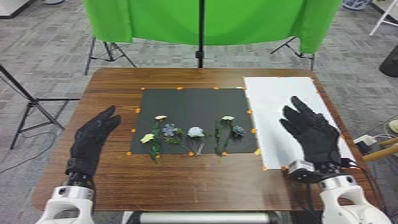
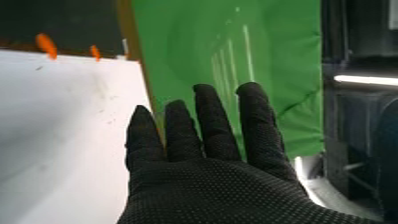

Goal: Arrange flowers

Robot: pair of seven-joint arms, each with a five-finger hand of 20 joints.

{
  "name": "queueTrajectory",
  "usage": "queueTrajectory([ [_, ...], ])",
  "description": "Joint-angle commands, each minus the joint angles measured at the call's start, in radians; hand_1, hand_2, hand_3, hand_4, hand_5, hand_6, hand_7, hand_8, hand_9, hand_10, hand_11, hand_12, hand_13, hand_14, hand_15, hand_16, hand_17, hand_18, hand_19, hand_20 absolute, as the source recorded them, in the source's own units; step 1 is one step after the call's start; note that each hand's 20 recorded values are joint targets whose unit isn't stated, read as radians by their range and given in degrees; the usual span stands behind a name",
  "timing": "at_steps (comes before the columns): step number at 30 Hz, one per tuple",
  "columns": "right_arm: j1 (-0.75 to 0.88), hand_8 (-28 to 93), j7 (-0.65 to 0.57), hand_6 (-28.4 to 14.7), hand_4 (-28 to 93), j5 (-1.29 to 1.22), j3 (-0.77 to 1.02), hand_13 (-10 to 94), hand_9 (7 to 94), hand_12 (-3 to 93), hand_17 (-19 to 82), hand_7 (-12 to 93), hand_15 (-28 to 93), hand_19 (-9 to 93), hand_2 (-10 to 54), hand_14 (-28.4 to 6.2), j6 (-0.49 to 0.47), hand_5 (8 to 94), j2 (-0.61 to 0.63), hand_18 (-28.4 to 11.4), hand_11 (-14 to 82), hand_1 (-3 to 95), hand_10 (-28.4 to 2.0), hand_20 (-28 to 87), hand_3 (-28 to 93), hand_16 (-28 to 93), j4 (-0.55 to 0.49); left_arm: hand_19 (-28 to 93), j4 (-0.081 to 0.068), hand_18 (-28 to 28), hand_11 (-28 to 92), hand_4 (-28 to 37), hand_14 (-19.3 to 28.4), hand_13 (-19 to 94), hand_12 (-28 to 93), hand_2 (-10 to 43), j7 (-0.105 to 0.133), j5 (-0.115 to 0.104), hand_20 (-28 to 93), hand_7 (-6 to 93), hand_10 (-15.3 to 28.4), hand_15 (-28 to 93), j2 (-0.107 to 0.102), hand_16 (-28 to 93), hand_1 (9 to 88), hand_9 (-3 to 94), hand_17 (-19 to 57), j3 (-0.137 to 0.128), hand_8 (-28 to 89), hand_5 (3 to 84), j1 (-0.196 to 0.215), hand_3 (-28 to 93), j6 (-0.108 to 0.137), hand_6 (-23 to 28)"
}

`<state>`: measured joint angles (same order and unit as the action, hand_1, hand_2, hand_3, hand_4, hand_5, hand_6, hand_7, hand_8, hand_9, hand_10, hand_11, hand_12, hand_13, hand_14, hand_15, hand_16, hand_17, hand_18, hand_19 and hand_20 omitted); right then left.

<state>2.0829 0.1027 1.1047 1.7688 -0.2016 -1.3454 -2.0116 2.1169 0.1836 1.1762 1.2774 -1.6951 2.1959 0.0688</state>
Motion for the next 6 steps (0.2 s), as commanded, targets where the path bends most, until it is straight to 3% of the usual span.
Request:
queueTrajectory([
  [1,0.011,-8,0.01,0.5,-18,0.027,0.005,22,33.8,9.0,11,8,4,0,1.1,-8.8,-0.004,31.3,-0.006,-10.9,2.5,2.3,-13.1,22,76,7,-0.016,1,0.008,12.5,9,-25.1,13.9,31,12,-3.5,0.003,0.0,19,5.5,11.5,8,0.015,3,20.8,43.3,3.6,-0.004,-5,40.8,0.02,65,-0.013,3.1],
  [6,0.018,-8,0.008,0.4,-18,0.026,0.007,23,34.5,9.4,12,9,5,0,1.1,-9.3,0.005,32.0,-0.018,-11.4,2.8,2.7,-13.3,22,76,7,-0.022,1,0.004,12.8,9,-25.5,14.0,31,12,-3.3,0.003,-0.002,18,5.5,11.5,8,0.017,3,20.9,43.3,3.6,-0.003,-5,40.7,0.016,65,-0.007,3.0],
])
